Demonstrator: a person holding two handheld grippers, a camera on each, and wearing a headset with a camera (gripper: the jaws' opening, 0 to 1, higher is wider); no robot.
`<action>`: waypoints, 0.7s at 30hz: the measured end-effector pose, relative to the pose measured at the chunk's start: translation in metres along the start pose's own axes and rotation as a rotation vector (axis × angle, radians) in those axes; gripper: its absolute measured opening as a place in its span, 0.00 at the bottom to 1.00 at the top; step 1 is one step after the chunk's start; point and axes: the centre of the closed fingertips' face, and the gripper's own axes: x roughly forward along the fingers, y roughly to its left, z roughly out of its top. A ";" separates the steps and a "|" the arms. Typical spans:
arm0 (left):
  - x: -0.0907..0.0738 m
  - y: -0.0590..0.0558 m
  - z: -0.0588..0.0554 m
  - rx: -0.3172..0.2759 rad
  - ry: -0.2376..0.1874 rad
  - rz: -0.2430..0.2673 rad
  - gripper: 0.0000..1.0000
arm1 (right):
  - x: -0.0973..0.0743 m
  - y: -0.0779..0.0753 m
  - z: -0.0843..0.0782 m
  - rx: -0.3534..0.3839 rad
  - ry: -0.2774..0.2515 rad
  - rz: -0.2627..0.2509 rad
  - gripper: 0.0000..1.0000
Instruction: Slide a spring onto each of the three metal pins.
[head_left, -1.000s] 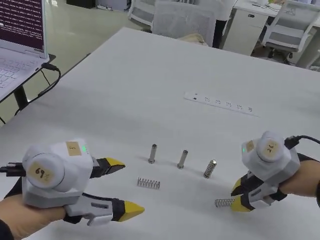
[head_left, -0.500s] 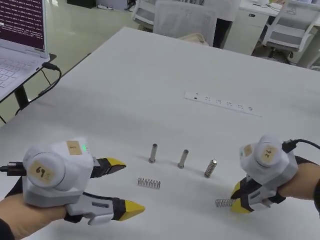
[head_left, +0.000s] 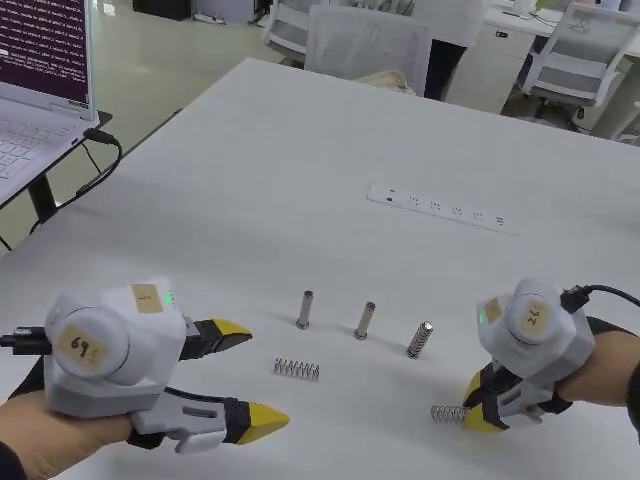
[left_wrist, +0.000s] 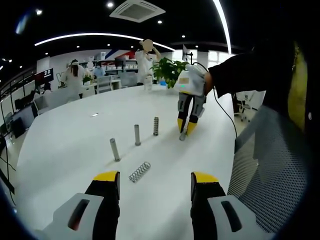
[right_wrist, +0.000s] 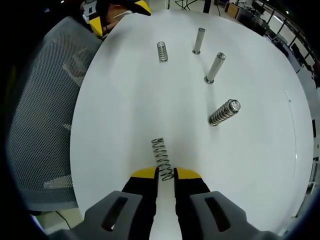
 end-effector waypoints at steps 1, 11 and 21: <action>0.000 0.000 0.000 -0.001 0.001 0.000 0.52 | 0.000 0.000 0.000 -0.002 -0.001 -0.001 0.10; -0.001 -0.003 0.001 0.006 0.002 -0.011 0.51 | 0.000 0.001 0.002 -0.056 -0.003 -0.011 0.09; 0.001 -0.009 0.001 0.024 0.010 -0.034 0.50 | 0.000 0.006 0.015 -0.044 -0.044 0.000 0.09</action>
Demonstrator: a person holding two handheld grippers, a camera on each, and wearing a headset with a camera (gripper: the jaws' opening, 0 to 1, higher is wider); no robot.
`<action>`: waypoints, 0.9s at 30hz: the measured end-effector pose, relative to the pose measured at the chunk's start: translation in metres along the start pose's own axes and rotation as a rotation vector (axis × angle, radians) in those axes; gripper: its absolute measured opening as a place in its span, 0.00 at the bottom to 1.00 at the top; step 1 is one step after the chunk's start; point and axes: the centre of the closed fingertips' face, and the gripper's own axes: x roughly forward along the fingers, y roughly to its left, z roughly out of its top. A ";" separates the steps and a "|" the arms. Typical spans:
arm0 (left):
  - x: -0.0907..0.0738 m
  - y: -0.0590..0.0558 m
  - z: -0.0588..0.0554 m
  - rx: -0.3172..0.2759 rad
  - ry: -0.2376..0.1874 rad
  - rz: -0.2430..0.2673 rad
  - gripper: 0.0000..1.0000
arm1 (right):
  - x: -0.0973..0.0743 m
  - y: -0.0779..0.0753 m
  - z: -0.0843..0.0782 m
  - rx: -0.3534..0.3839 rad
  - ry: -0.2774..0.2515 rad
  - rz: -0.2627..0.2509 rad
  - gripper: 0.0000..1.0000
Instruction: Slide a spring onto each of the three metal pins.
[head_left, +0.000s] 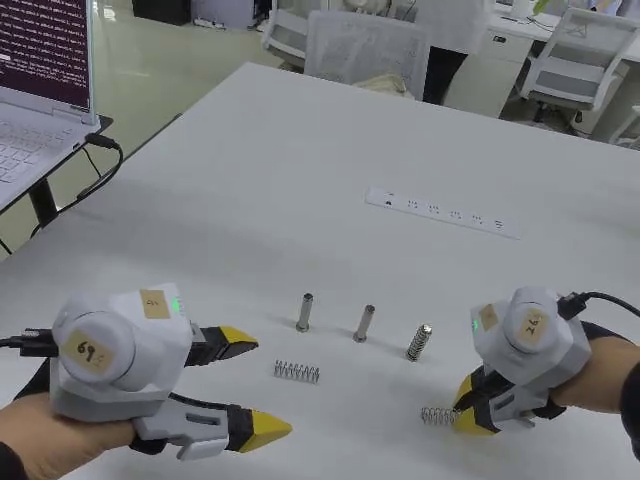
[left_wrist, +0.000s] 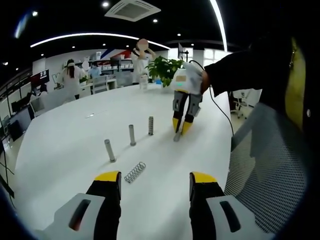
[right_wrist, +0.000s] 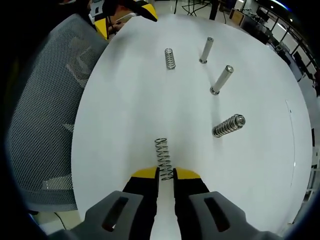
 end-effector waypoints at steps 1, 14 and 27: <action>0.000 -0.001 0.000 0.003 0.002 -0.003 0.50 | -0.001 0.000 0.002 0.003 -0.006 0.000 0.09; 0.002 -0.007 0.000 0.023 0.009 -0.030 0.49 | -0.007 0.009 0.031 -0.002 -0.059 0.013 0.08; 0.004 -0.011 0.003 0.024 -0.004 -0.052 0.46 | -0.021 0.023 0.088 -0.074 -0.149 0.025 0.08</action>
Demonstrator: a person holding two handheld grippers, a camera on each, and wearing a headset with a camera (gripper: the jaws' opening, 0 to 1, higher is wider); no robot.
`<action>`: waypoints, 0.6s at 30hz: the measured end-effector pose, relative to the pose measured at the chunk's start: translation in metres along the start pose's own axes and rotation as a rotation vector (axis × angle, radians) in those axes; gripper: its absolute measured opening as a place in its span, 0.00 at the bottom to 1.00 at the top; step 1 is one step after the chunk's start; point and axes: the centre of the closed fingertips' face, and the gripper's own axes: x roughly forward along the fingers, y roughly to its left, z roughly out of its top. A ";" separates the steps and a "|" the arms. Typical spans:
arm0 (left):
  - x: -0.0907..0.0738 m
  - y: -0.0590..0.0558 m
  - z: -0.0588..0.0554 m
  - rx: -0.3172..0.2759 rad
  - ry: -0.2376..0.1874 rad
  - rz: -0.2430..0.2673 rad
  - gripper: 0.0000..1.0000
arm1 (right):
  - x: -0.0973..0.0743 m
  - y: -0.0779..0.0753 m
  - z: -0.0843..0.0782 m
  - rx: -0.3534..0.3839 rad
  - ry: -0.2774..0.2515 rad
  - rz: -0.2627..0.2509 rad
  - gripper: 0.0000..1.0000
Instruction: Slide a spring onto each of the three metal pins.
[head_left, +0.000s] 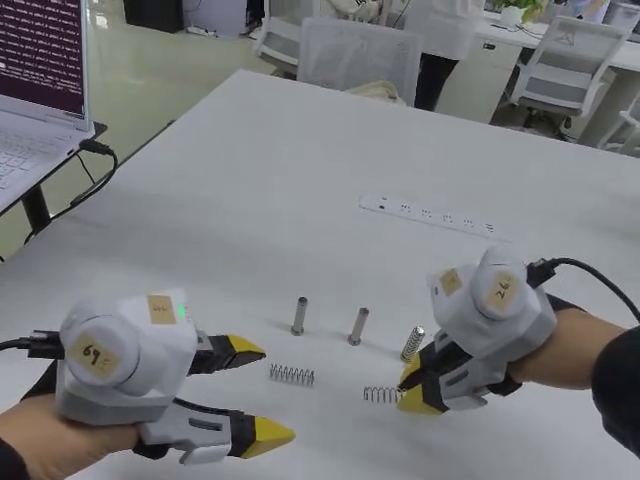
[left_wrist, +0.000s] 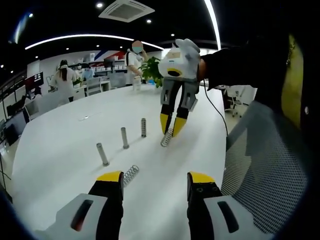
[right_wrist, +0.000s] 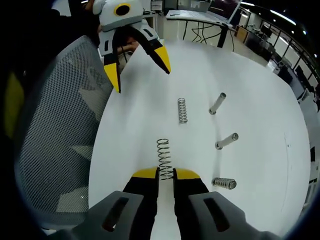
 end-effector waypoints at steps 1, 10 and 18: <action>0.001 -0.001 0.000 0.004 0.001 -0.004 0.45 | 0.000 0.001 0.003 -0.004 -0.001 0.005 0.08; 0.014 -0.006 0.005 0.051 0.019 -0.056 0.38 | 0.004 0.013 0.030 -0.062 -0.018 0.024 0.08; 0.027 -0.014 0.011 0.100 0.037 -0.108 0.31 | 0.005 0.018 0.045 -0.094 -0.018 0.031 0.08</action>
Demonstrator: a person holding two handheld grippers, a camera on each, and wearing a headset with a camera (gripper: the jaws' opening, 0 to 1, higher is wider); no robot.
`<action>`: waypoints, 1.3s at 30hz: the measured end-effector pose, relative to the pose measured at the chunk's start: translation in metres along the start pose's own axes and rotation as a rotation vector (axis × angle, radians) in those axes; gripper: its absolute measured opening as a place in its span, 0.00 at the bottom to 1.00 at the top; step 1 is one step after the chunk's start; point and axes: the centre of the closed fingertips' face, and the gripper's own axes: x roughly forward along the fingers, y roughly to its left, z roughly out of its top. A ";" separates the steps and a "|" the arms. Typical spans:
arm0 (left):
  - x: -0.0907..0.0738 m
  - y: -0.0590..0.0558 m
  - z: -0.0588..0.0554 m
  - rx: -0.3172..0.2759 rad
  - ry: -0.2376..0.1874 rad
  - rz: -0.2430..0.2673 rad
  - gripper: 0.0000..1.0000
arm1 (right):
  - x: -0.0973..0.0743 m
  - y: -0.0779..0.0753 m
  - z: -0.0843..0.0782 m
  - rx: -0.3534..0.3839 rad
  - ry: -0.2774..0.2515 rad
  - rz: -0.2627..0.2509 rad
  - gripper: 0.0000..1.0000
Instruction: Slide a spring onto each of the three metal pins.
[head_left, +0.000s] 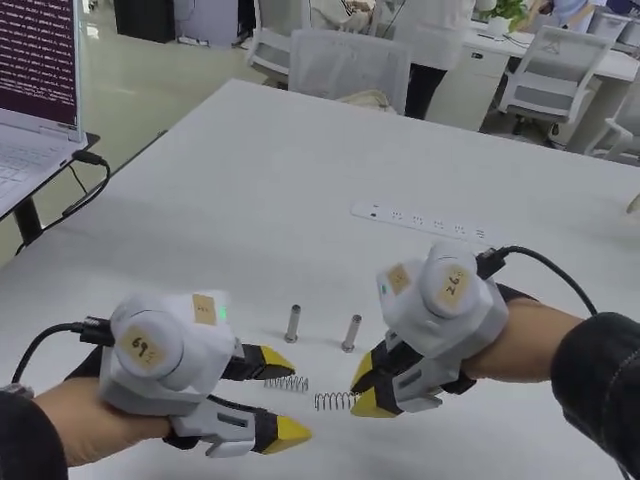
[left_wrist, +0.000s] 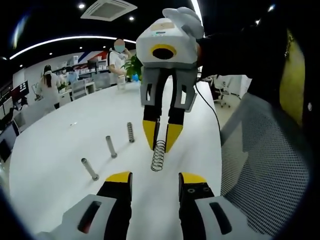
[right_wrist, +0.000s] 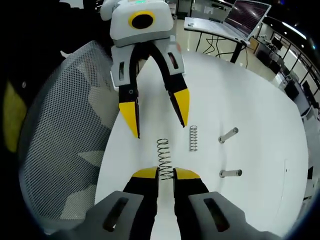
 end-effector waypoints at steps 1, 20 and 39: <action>0.002 -0.001 0.001 0.008 0.001 -0.007 0.30 | 0.000 0.000 0.001 -0.001 0.000 0.001 0.08; 0.009 -0.008 -0.001 0.061 0.034 -0.028 0.07 | 0.005 0.008 0.008 -0.009 0.020 0.016 0.08; 0.011 -0.008 -0.003 0.061 0.050 -0.031 0.03 | 0.000 0.009 0.016 -0.016 0.016 0.010 0.08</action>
